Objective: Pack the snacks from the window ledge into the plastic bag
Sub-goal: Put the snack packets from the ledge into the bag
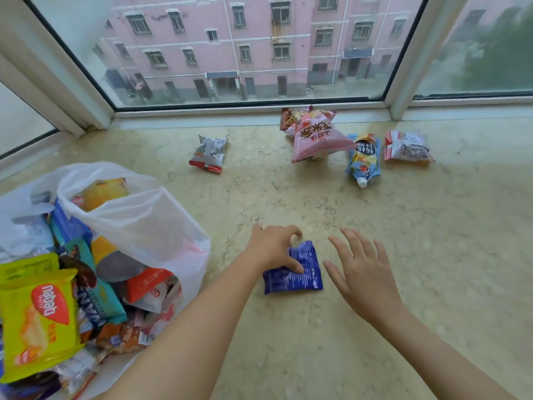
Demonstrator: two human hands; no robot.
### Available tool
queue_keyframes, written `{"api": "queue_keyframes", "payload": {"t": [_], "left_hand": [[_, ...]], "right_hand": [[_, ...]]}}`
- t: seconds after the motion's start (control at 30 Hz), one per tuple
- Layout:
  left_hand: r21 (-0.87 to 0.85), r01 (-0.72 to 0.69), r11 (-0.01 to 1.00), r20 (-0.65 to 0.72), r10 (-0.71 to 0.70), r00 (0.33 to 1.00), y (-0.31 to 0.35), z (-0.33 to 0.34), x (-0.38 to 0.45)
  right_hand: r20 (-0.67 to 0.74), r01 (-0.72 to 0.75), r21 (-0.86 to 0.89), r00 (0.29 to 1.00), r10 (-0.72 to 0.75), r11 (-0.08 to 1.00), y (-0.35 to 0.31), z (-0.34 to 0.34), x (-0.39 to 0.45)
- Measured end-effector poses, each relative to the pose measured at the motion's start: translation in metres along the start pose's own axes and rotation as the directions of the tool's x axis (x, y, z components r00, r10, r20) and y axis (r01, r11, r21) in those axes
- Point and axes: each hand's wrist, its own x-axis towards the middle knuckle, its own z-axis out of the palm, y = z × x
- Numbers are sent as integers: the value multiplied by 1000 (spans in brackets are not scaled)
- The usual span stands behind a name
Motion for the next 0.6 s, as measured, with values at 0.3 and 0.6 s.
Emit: {"api": "queue_keyframes", "payload": {"t": [0.3,0.6], "left_hand": [[-483,170,859,17,-185,983,-17,-22,9],[-975,99,197,-4,-463,886,-44,-42,21]], "right_hand": [[-10,-278,548,941,338,789,3,-17,91],[243,-470,849,753,611,241,41,-60,250]]}}
